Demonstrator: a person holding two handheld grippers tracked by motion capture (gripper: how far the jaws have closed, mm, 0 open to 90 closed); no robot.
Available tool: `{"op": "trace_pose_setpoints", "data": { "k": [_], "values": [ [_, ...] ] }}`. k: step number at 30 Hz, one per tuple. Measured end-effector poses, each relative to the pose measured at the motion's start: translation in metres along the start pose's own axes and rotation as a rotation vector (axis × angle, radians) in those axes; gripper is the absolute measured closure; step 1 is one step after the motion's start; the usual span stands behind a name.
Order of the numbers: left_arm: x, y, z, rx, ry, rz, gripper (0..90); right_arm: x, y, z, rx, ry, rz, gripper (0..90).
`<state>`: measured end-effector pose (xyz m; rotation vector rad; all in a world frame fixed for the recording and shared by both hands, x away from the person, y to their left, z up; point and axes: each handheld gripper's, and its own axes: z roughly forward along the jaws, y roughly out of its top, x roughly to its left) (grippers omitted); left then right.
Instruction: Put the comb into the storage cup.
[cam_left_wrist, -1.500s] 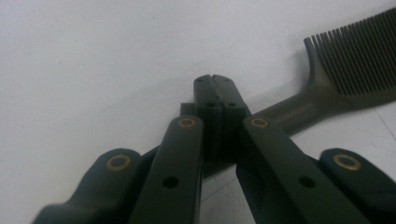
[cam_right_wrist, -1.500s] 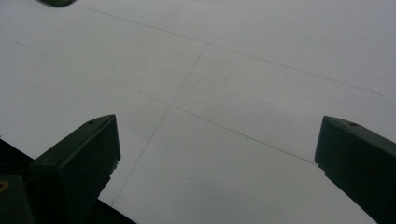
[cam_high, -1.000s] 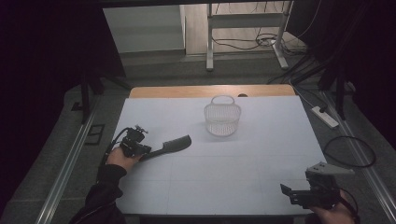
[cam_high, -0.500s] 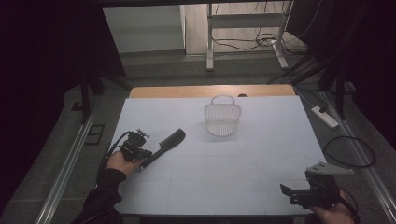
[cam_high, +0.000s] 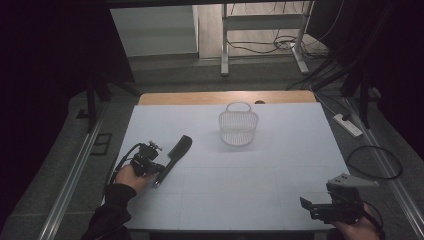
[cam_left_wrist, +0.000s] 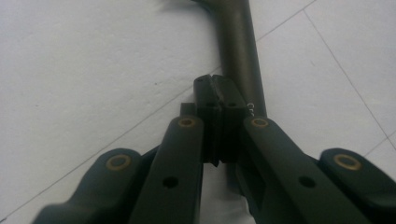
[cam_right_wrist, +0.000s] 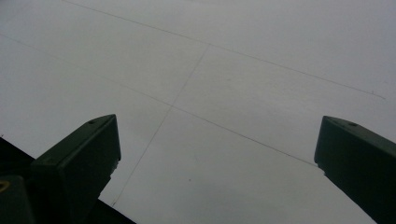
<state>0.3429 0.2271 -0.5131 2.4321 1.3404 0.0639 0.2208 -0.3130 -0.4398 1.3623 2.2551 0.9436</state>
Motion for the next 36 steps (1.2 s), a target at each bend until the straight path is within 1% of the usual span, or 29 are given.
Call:
{"op": "trace_pose_setpoints", "data": {
  "k": [4, 5, 6, 7, 10, 11, 12, 13, 14, 15, 16, 17, 18, 19, 20, 21, 22, 23, 24, 25, 27, 28, 29, 30, 31, 33, 35, 36],
  "values": [
    [0.001, 0.0, -0.001, -0.004, 0.003, -0.009, 88.7, 0.0, 0.0, 0.0, 0.0, 0.0, 0.0, 0.9],
    [0.002, -0.001, -0.003, -0.015, 0.005, -0.017, 88.7, 0.0, 0.0, 0.0, 0.0, 0.0, -0.001, 0.9],
    [0.002, -0.001, -0.003, -0.015, 0.005, -0.017, 88.7, 0.0, 0.0, 0.0, -0.001, 0.0, -0.001, 0.9],
    [0.002, -0.001, -0.005, -0.029, 0.015, -0.023, 88.5, 0.0, 0.0, 0.0, -0.001, 0.0, -0.001, 0.9],
    [0.002, -0.001, -0.009, -0.043, 0.024, -0.029, 85.8, 0.0, 0.0, 0.0, 0.0, 0.0, -0.001, 0.9],
    [0.001, -0.002, -0.012, -0.062, 0.025, -0.036, 82.9, 0.0, 0.0, 0.0, -0.001, 0.0, -0.001, 0.9],
    [0.001, -0.002, -0.012, -0.062, 0.025, -0.036, 81.6, 0.0, 0.0, 0.0, -0.001, 0.0, -0.001, 0.9],
    [0.0, -0.003, -0.014, -0.074, 0.021, -0.036, 79.9, 0.0, 0.0, 0.0, -0.001, 0.0, -0.002, 0.8],
    [0.0, -0.003, -0.016, -0.086, 0.023, -0.038, 79.9, 0.0, 0.0, 0.0, -0.001, 0.0, -0.002, 0.8],
    [-0.001, -0.004, -0.018, -0.097, 0.026, -0.042, 75.4, 0.0, 0.0, 0.0, 0.0, 0.0, -0.002, 0.9],
    [-0.001, -0.004, -0.02, -0.107, 0.028, -0.046, 73.3, 0.0, 0.0, 0.0, 0.0, 0.0, -0.002, 0.9],
    [-0.002, -0.006, -0.024, -0.13, 0.027, -0.055, 71.0, 0.0, 0.0, 0.0, -0.001, 0.001, -0.003, 0.9],
    [-0.002, -0.006, -0.024, -0.13, 0.027, -0.055, 68.6, 0.0, 0.0, 0.0, -0.001, 0.001, -0.003, 0.9],
    [-0.003, -0.007, -0.028, -0.152, 0.028, -0.064, 65.5, 0.0, 0.0, 0.0, 0.0, 0.001, -0.003, 0.9],
    [-0.003, -0.007, -0.028, -0.152, 0.028, -0.064, 61.8, 0.0, 0.0, 0.0, 0.0, 0.001, -0.003, 0.9],
    [-0.003, -0.008, -0.03, -0.161, 0.028, -0.067, 61.8, 0.0, 0.0, 0.0, -0.001, 0.001, -0.003, 0.9],
    [-0.003, -0.008, -0.031, -0.172, 0.025, -0.071, 55.3, 0.0, 0.0, 0.0, 0.001, 0.001, -0.004, 0.9],
    [-0.004, -0.01, -0.034, -0.19, 0.015, -0.079, 51.0, 0.0, 0.0, 0.0, 0.002, 0.0, -0.003, 0.9],
    [-0.004, -0.011, -0.035, -0.195, 0.01, -0.081, 48.2, 0.0, 0.0, 0.0, 0.002, 0.001, -0.003, 0.9],
    [-0.004, -0.011, -0.035, -0.195, 0.01, -0.081, 46.9, 0.0, 0.0, 0.0, 0.002, 0.0, -0.004, 0.8],
    [-0.007, -0.013, -0.038, -0.211, 0.013, -0.086, 41.3, 0.001, 0.0, 0.0, 0.001, 0.0, -0.004, 0.9],
    [-0.007, -0.013, -0.038, -0.211, 0.013, -0.086, 38.7, 0.001, 0.0, 0.0, -0.001, 0.0, -0.004, 0.9],
    [-0.008, -0.015, -0.04, -0.229, 0.012, -0.098, 36.3, 0.001, 0.0, 0.0, 0.001, 0.0, -0.004, 0.9],
    [-0.008, -0.015, -0.04, -0.229, 0.012, -0.098, 33.3, 0.001, 0.0, 0.0, 0.001, 0.0, -0.004, 0.9],
    [-0.009, -0.016, -0.043, -0.248, 0.005, -0.106, 30.1, 0.001, 0.0, 0.0, 0.001, 0.001, -0.005, 0.9],
    [-0.01, -0.017, -0.045, -0.262, -0.005, -0.111, 25.5, 0.0, 0.0, 0.0, 0.0, 0.001, -0.005, 0.9],
    [-0.01, -0.017, -0.045, -0.267, -0.008, -0.112, 22.3, 0.001, 0.0, 0.0, 0.001, 0.001, -0.005, 0.9],
    [-0.01, -0.017, -0.046, -0.269, -0.012, -0.109, 22.3, 0.001, 0.0, 0.0, 0.001, 0.001, -0.005, 0.9]
  ]
}}
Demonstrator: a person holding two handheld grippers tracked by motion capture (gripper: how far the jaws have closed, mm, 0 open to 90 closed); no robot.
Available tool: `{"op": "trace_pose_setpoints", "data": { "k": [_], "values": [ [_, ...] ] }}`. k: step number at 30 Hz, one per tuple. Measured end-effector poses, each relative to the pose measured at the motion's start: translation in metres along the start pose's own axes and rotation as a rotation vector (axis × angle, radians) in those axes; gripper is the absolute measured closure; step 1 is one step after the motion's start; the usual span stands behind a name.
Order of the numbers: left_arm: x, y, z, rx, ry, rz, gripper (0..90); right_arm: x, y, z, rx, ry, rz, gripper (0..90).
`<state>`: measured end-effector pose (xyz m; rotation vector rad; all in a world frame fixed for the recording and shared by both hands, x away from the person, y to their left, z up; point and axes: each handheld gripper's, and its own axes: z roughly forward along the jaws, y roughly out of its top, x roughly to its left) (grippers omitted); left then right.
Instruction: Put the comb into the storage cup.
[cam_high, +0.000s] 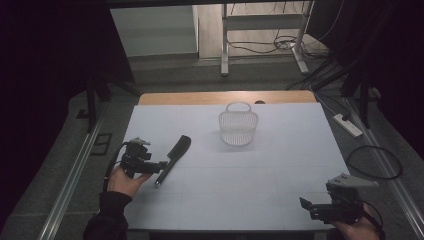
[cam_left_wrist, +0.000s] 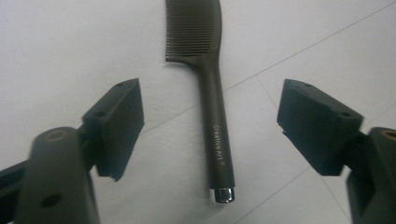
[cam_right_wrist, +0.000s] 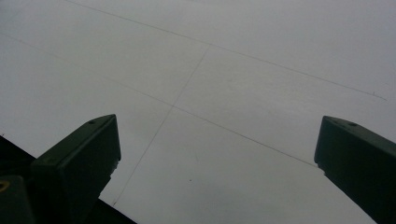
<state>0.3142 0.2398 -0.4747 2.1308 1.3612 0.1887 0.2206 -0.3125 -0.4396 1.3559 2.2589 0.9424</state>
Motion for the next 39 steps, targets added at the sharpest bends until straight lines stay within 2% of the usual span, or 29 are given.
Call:
{"op": "trace_pose_setpoints", "data": {
  "k": [2, 7, 12, 14, 23, 30, 39],
  "values": [
    [0.0, 0.001, 0.0, 0.006, -0.011, 0.01, 18.6, 0.0, 0.0, 0.0, -0.001, 0.001, -0.002, 0.9],
    [-0.004, 0.005, -0.003, -0.001, 0.001, 0.029, 5.8, 0.0, 0.0, 0.0, 0.0, 0.001, -0.003, 0.8],
    [-0.005, 0.007, -0.001, 0.009, -0.006, 0.033, 0.0, 0.001, 0.0, 0.0, 0.001, 0.001, -0.004, 0.9],
    [-0.006, 0.007, 0.0, 0.006, -0.003, 0.032, 0.0, 0.001, 0.0, 0.0, 0.002, 0.0, -0.005, 0.8],
    [-0.013, 0.013, 0.012, 0.036, 0.016, 0.081, 0.0, 0.001, 0.0, 0.001, 0.003, 0.0, -0.006, 0.9],
    [-0.011, 0.013, 0.021, 0.043, 0.015, 0.078, 0.0, 0.001, 0.0, 0.001, 0.005, -0.001, -0.006, 0.9],
    [-0.012, 0.013, 0.043, 0.113, 0.03, 0.106, 0.0, 0.001, 0.0, 0.001, 0.005, 0.001, -0.009, 0.8]
  ]
}}
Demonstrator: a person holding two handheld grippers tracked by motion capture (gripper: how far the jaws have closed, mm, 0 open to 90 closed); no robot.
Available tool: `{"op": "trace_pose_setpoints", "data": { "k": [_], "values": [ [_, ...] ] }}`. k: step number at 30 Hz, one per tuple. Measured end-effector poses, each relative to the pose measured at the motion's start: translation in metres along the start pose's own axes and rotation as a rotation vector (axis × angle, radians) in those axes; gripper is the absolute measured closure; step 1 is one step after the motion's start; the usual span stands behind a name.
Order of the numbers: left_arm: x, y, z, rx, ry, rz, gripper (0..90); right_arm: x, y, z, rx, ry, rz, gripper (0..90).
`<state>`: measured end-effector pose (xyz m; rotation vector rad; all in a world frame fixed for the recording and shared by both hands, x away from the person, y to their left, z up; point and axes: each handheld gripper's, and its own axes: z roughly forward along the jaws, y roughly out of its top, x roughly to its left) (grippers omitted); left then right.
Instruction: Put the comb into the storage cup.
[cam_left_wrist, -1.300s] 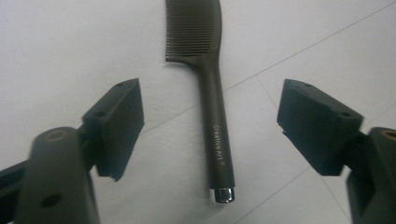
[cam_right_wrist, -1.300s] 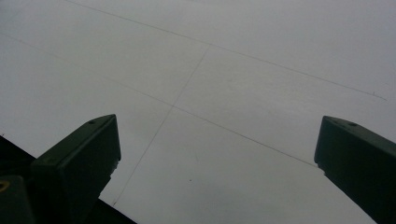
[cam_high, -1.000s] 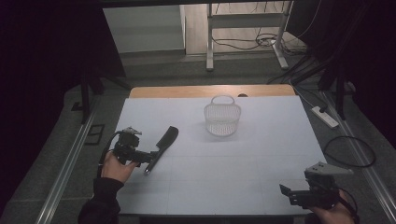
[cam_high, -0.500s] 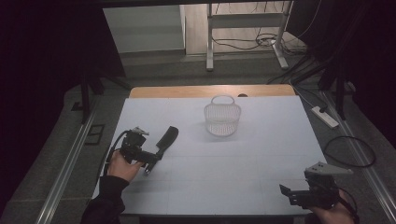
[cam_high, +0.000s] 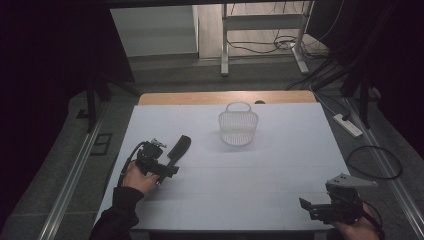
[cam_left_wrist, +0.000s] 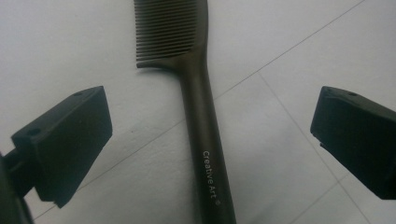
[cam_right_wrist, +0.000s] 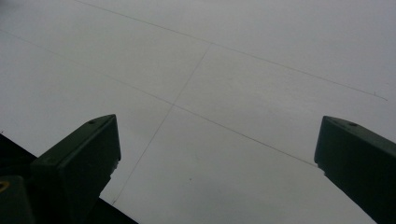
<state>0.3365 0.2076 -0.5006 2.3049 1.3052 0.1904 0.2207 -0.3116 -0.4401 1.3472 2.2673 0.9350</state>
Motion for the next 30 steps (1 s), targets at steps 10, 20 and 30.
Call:
{"op": "trace_pose_setpoints", "data": {
  "k": [10, 20, 30],
  "values": [
    [-0.001, -0.002, 0.016, 0.076, 0.025, 0.016, 0.0, 0.0, 0.0, 0.0, 0.002, 0.001, -0.005, 0.8],
    [-0.001, -0.004, 0.029, 0.176, 0.061, 0.018, 0.0, 0.0, 0.0, 0.0, 0.001, 0.002, -0.005, 0.8],
    [-0.006, -0.001, 0.026, 0.208, 0.068, 0.011, 5.6, 0.0, 0.0, 0.0, 0.003, 0.001, -0.005, 0.8]
  ]
}}
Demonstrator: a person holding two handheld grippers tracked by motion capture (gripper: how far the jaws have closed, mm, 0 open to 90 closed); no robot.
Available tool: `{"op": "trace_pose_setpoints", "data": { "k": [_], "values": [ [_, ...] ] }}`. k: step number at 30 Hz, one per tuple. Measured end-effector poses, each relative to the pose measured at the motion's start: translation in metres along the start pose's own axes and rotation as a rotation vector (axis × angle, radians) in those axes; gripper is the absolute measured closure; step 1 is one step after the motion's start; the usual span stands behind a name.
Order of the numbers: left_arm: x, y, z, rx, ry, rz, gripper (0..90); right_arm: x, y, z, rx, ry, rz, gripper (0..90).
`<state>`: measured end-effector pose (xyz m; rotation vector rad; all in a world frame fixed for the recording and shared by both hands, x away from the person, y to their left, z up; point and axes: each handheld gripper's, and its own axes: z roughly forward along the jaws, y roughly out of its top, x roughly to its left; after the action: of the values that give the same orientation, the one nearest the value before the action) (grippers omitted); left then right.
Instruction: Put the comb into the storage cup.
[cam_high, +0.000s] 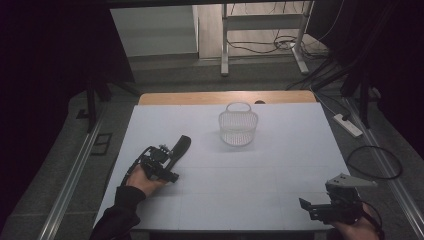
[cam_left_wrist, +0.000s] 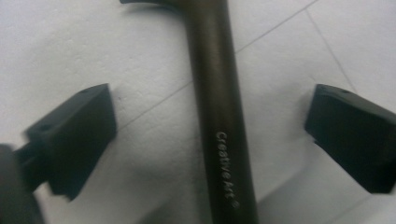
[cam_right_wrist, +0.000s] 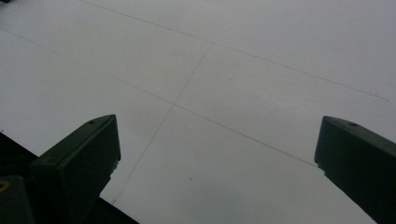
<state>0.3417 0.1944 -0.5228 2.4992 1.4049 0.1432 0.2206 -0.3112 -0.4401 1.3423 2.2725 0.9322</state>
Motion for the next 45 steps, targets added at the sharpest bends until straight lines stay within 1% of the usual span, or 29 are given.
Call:
{"op": "trace_pose_setpoints", "data": {
  "k": [1, 2, 3, 4, 5, 6, 8, 9, 10, 11, 12, 13, 14, 16, 17, 19, 20, 22, 24, 28, 32, 35, 38, 39, 41, 42, 43, 45],
  "values": [
    [0.0, 0.0, 0.0, 0.0, 0.0, 0.0, 8.7, 0.0, 0.0, 0.0, 0.0, 0.0, 0.0, 0.8],
    [-0.001, 0.0, -0.001, 0.001, -0.003, 0.002, 8.7, 0.0, 0.0, 0.0, 0.0, 0.0, 0.0, 0.8],
    [-0.001, 0.0, -0.002, 0.001, -0.005, 0.003, 11.9, 0.0, 0.0, 0.0, -0.001, 0.0, -0.001, 0.8],
    [-0.001, 0.0, -0.004, 0.006, -0.006, 0.006, 20.6, 0.0, 0.0, 0.0, 0.0, 0.0, 0.0, 0.8],
    [-0.001, 0.0, -0.006, -0.001, -0.008, 0.0, 20.6, 0.0, 0.0, 0.0, 0.0, 0.0, 0.0, 0.8],
    [0.001, -0.002, -0.009, -0.013, -0.007, -0.011, 34.7, 0.0, 0.0, 0.0, 0.001, 0.0, -0.002, 0.8],
    [0.003, -0.003, -0.01, -0.019, -0.005, -0.017, 45.4, 0.0, 0.0, 0.0, 0.001, 0.0, -0.002, 0.8],
    [0.004, -0.004, -0.011, -0.024, -0.005, -0.02, 52.2, 0.0, 0.0, 0.0, 0.001, 0.0, -0.002, 0.8],
    [0.004, -0.004, -0.011, -0.026, -0.004, -0.017, 52.2, 0.0, 0.0, 0.0, 0.001, 0.0, -0.002, 0.8],
    [0.004, -0.005, -0.012, -0.029, -0.004, -0.018, 57.0, 0.0, 0.0, 0.0, 0.001, -0.001, -0.002, 0.8],
    [0.003, -0.005, -0.012, -0.031, -0.006, -0.016, 69.3, 0.0, 0.0, 0.0, 0.002, -0.001, -0.002, 0.8],
    [0.003, -0.005, -0.012, -0.031, -0.006, -0.016, 71.7, 0.0, 0.0, 0.0, 0.002, -0.001, -0.002, 0.8],
    [0.004, -0.004, -0.012, -0.03, -0.015, -0.028, 71.9, 0.0, 0.0, 0.0, 0.003, -0.001, -0.002, 0.8],
    [0.005, -0.005, -0.012, -0.031, -0.02, -0.03, 72.2, 0.0, 0.0, 0.0, 0.002, -0.002, -0.004, 0.8],
    [0.007, -0.005, -0.012, -0.038, -0.031, -0.042, 72.2, 0.0, 0.0, 0.0, 0.001, -0.002, -0.004, 0.8],
    [0.008, -0.006, -0.012, -0.039, -0.037, -0.045, 72.4, 0.0, 0.0, 0.0, 0.0, -0.001, -0.004, 0.8],
    [0.01, -0.006, -0.012, -0.048, -0.053, -0.061, 72.4, 0.0, 0.0, 0.0, 0.001, -0.001, -0.005, 0.8],
    [0.011, -0.007, -0.012, -0.051, -0.06, -0.063, 72.5, 0.001, 0.0, 0.0, 0.0, 0.0, -0.006, 0.8],
    [0.013, -0.007, -0.012, -0.057, -0.074, -0.079, 72.5, 0.001, 0.0, 0.0, -0.001, 0.0, -0.007, 0.8],
    [0.012, -0.007, -0.013, -0.064, -0.064, -0.068, 72.5, 0.001, 0.0, 0.0, -0.003, 0.0, -0.006, 0.8],
    [0.01, -0.006, -0.015, -0.083, -0.056, -0.044, 72.4, 0.001, 0.0, -0.001, -0.004, 0.0, -0.007, 0.8],
    [0.011, -0.007, -0.018, -0.104, -0.075, -0.041, 72.4, 0.001, 0.0, -0.001, -0.004, 0.0, -0.007, 0.8],
    [0.011, -0.009, -0.021, -0.128, -0.076, -0.043, 72.4, 0.001, 0.0, -0.001, -0.004, 0.0, -0.007, 0.8],
    [0.012, -0.01, -0.024, -0.146, -0.077, -0.043, 72.4, 0.001, 0.0, -0.001, -0.005, 0.0, -0.007, 0.8],
    [0.011, -0.01, -0.025, -0.154, -0.077, -0.042, 72.4, 0.001, 0.0, -0.001, -0.004, 0.0, -0.007, 0.8],
    [0.011, -0.011, -0.027, -0.174, -0.089, -0.033, 72.4, 0.001, 0.0, -0.001, -0.004, 0.0, -0.007, 0.8],
    [0.011, -0.011, -0.027, -0.174, -0.089, -0.033, 72.4, 0.001, 0.0, -0.001, -0.004, 0.0, -0.006, 0.8],
    [0.011, -0.012, -0.029, -0.19, -0.121, -0.034, 72.4, 0.001, 0.0, -0.001, -0.005, 0.0, -0.007, 0.8]
  ]
}}
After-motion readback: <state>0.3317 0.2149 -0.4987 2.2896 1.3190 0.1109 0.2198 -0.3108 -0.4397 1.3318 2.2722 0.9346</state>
